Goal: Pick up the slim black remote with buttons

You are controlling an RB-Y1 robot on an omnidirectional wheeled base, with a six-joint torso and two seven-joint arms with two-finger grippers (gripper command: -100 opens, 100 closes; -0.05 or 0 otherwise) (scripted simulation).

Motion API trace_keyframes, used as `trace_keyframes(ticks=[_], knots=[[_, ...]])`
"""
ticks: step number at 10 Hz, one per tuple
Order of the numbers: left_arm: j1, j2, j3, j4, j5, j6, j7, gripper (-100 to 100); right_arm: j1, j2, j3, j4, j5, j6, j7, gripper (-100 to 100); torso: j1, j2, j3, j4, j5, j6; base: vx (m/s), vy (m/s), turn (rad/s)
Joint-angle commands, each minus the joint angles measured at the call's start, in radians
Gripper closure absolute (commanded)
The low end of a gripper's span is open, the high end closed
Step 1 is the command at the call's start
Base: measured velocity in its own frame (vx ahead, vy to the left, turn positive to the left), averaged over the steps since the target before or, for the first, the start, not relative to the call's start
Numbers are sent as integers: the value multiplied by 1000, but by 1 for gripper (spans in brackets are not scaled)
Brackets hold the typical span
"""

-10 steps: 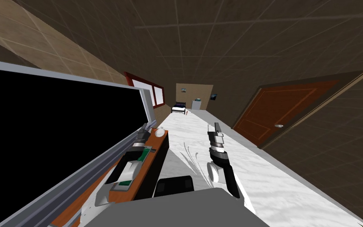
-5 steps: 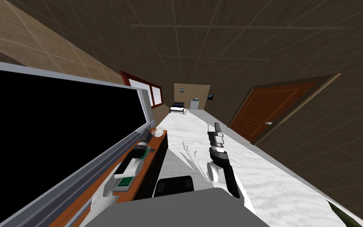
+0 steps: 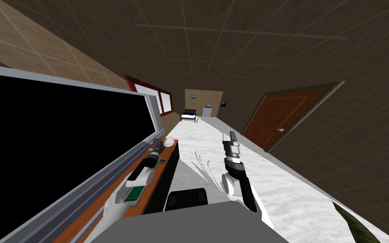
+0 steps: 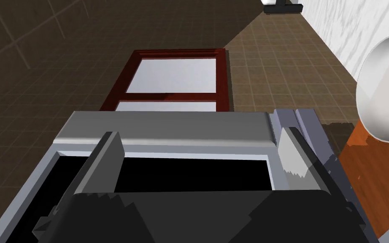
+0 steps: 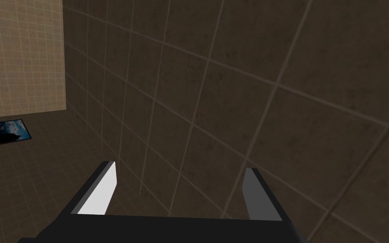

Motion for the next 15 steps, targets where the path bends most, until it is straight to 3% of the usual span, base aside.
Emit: trace_keyframes(ticks=[1,8,9,10,13,14,15], knots=[[-25,13,-4,50,20,50,-13,-100,0,0,0,0,0,0,0,0,0,0,0,0,0,0,-12,13,-86],[-84,54,-11,194,80,211,-44,-100,0,0,0,0,0,0,0,0,0,-1,-1,0,0,0,-2,9,-69],[-102,68,-13,240,100,243,-55,-100,0,0,0,0,0,0,0,0,0,-1,-1,0,0,0,8,9,-92],[-102,68,-13,242,100,262,-55,-100,0,0,0,0,0,0,0,0,0,-2,-1,0,0,0,9,9,-48],[-137,97,-18,336,142,348,-76,-100,0,0,0,0,0,0,0,0,0,-2,-1,0,0,0,15,7,-69],[-137,97,-18,338,142,365,-76,-100,0,0,0,0,0,0,0,0,0,-2,-1,0,0,0,19,5,-56],[-153,112,-19,384,164,399,-87,-100,0,0,0,0,0,0,0,0,0,-2,-1,0,0,0,28,9,-91]])
